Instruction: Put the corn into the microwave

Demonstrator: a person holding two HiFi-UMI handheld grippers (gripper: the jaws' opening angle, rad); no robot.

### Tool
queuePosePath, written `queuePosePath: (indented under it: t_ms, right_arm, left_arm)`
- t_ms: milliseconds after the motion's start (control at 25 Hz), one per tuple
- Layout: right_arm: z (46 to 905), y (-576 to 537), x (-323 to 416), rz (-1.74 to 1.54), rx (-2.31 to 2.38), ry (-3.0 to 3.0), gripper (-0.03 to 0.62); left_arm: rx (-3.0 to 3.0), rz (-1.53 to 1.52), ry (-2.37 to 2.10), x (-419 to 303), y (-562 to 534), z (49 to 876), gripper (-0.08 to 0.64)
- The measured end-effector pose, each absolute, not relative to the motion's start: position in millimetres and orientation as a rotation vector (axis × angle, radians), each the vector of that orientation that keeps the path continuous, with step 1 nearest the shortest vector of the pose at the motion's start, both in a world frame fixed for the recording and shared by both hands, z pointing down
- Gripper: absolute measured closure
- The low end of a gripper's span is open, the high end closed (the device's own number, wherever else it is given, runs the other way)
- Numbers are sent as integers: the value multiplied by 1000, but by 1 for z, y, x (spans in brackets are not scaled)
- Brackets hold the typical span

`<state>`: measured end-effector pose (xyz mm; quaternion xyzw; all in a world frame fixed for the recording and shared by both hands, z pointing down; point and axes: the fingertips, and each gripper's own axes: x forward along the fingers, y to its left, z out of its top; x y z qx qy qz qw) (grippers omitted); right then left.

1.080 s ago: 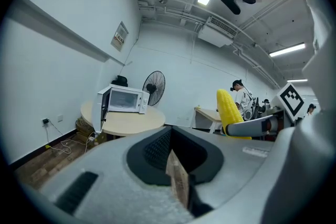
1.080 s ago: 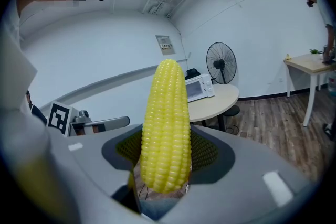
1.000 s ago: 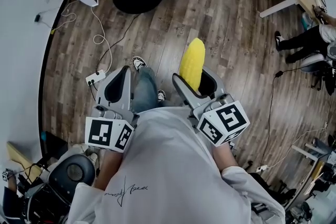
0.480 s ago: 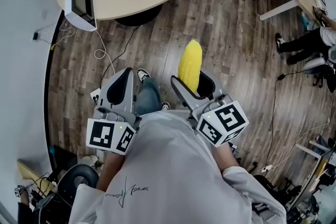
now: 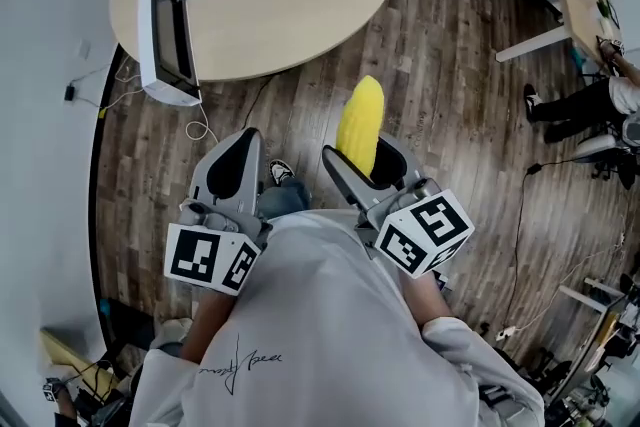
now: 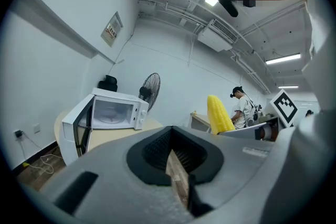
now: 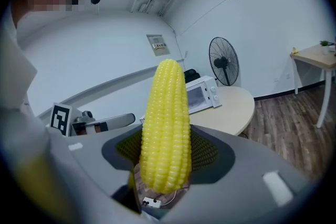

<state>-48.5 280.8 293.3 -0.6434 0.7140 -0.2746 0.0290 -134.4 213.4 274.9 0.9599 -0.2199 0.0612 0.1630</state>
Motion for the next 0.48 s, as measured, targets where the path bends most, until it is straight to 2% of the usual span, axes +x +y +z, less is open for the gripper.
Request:
queuePosePath:
  t_ms: [480]
  right_arm:
    - [294, 177, -51, -847, -1960, 2270, 333]
  left_arm:
    - [2744, 148, -622, -133, 121, 278, 569]
